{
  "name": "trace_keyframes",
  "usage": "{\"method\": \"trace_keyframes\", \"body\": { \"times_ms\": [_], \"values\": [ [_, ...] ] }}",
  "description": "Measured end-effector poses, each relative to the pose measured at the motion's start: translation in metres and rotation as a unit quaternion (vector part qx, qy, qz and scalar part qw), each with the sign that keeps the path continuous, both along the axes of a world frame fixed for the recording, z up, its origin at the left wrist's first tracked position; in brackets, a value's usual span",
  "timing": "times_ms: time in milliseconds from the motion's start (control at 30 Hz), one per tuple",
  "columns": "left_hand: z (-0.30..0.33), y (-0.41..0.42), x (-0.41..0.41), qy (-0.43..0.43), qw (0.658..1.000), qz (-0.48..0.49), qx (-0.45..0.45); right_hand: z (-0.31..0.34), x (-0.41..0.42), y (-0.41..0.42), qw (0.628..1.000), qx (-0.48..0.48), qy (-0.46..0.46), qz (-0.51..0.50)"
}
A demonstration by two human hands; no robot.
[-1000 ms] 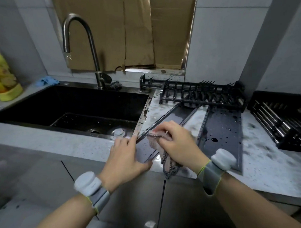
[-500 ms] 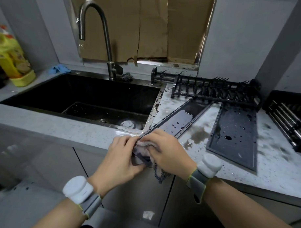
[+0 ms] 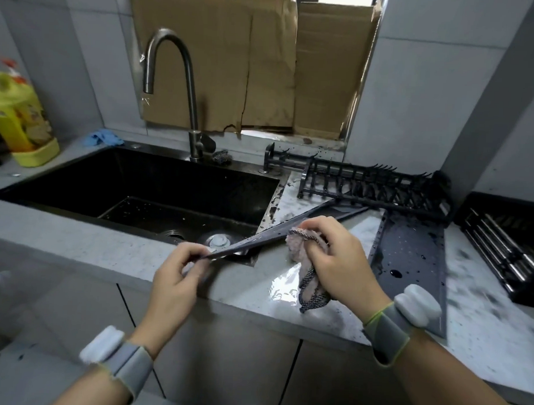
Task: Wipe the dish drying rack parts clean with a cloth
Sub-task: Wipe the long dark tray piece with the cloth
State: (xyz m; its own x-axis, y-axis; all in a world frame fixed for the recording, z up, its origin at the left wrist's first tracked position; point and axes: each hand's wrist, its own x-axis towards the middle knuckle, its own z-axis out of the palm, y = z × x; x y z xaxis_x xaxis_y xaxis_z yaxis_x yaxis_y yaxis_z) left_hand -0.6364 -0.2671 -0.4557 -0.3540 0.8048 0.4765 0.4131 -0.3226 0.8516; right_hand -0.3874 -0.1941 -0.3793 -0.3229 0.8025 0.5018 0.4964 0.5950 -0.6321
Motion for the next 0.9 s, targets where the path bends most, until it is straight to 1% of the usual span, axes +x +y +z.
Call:
{"method": "trace_keyframes", "body": {
  "times_ms": [33, 100, 133, 167, 267, 367, 467, 533, 600, 633, 700, 800, 900],
  "values": [
    [0.005, 0.002, -0.004, -0.036, 0.999, 0.002, 0.002, 0.001, -0.004, 0.001, 1.0, 0.005, -0.003, 0.004],
    [0.014, 0.005, -0.015, -0.083, 0.996, 0.016, 0.026, 0.001, -0.012, 0.006, 1.0, 0.013, -0.022, 0.015],
    [0.016, 0.006, -0.021, -0.091, 0.995, 0.03, 0.035, 0.0, -0.016, 0.008, 0.999, 0.015, -0.036, 0.02],
    [0.016, 0.005, -0.029, -0.077, 0.995, 0.051, 0.033, -0.002, -0.019, 0.011, 0.998, 0.018, -0.052, 0.023],
    [0.012, 0.001, -0.048, 0.05, 0.993, 0.102, -0.027, -0.007, -0.031, 0.018, 0.994, 0.004, -0.1, 0.038],
    [0.013, 0.009, -0.04, 0.179, 0.977, 0.072, -0.091, -0.01, -0.04, 0.025, 0.992, -0.023, -0.115, 0.046],
    [0.017, 0.038, -0.01, 0.309, 0.939, 0.032, -0.15, -0.008, -0.038, 0.03, 0.992, -0.035, -0.114, 0.032],
    [0.02, 0.059, 0.01, 0.374, 0.907, 0.005, -0.193, -0.004, -0.031, 0.031, 0.992, -0.049, -0.115, 0.019],
    [0.022, 0.08, 0.027, 0.432, 0.87, 0.0, -0.239, 0.0, -0.023, 0.032, 0.991, -0.059, -0.116, 0.007],
    [0.021, 0.09, 0.034, 0.446, 0.856, 0.001, -0.26, 0.001, -0.018, 0.033, 0.991, -0.059, -0.117, 0.004],
    [0.021, 0.107, 0.041, 0.446, 0.845, 0.001, -0.293, 0.004, -0.012, 0.034, 0.991, -0.06, -0.121, 0.011],
    [0.021, 0.122, 0.039, 0.432, 0.846, -0.022, -0.31, 0.006, -0.006, 0.037, 0.985, -0.058, -0.162, 0.033],
    [0.026, 0.124, 0.035, 0.437, 0.852, -0.042, -0.287, 0.004, -0.002, 0.044, 0.974, -0.048, -0.22, 0.029]
  ]
}}
